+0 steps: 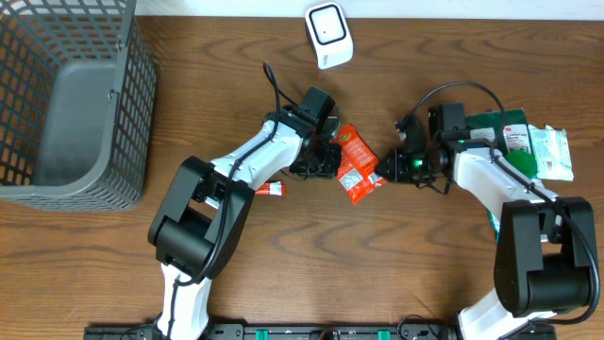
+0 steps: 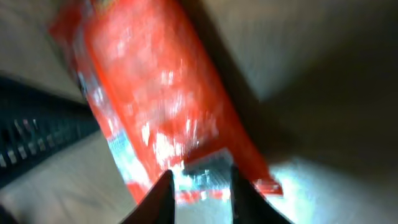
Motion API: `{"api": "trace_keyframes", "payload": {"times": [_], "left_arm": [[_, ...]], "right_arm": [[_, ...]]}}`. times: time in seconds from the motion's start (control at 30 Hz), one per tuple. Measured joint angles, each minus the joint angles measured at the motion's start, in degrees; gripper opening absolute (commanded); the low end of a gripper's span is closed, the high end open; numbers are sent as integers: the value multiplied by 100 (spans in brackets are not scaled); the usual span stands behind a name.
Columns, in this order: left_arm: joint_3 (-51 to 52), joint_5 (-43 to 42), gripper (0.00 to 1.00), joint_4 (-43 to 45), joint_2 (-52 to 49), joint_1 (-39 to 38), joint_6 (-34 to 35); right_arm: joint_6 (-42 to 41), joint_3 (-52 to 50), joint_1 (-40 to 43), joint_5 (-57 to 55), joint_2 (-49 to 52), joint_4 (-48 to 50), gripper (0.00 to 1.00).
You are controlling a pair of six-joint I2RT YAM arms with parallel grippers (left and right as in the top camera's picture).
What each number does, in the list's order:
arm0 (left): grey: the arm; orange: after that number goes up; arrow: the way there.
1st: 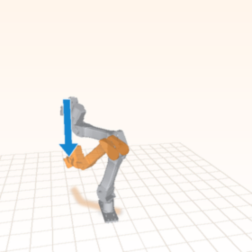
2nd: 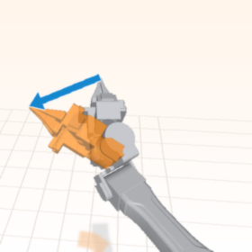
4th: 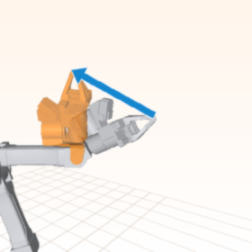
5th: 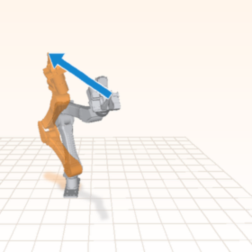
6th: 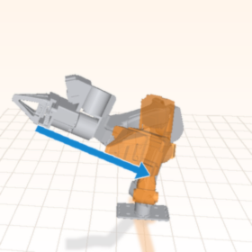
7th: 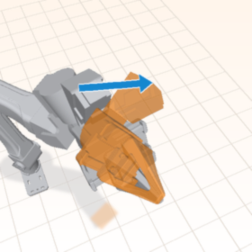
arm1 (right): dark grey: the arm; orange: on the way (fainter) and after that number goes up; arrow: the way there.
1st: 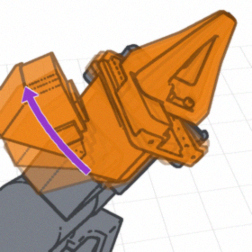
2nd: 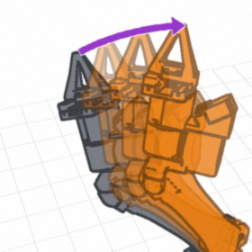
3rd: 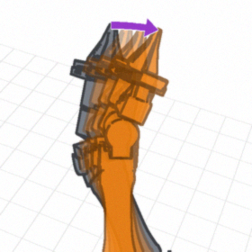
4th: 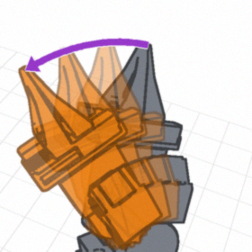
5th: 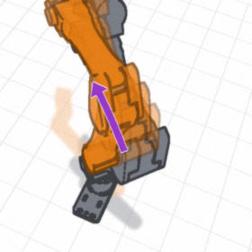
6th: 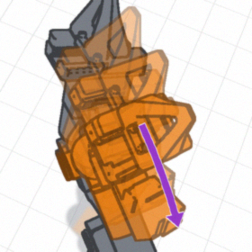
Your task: Scan the item barcode
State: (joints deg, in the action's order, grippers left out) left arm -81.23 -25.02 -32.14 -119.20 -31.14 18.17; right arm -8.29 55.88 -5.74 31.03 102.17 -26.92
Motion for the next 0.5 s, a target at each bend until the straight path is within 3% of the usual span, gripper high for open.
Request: {"api": "trace_keyframes", "payload": {"times": [0.23,0.5], "left_arm": [[0,533,19,243,0,0,0],[0,715,24,466,0,81,-17]], "right_arm": [[-42,-184,-483,2,0,-555,26],[-175,-243,-990,391,-63,-909,38]]}}
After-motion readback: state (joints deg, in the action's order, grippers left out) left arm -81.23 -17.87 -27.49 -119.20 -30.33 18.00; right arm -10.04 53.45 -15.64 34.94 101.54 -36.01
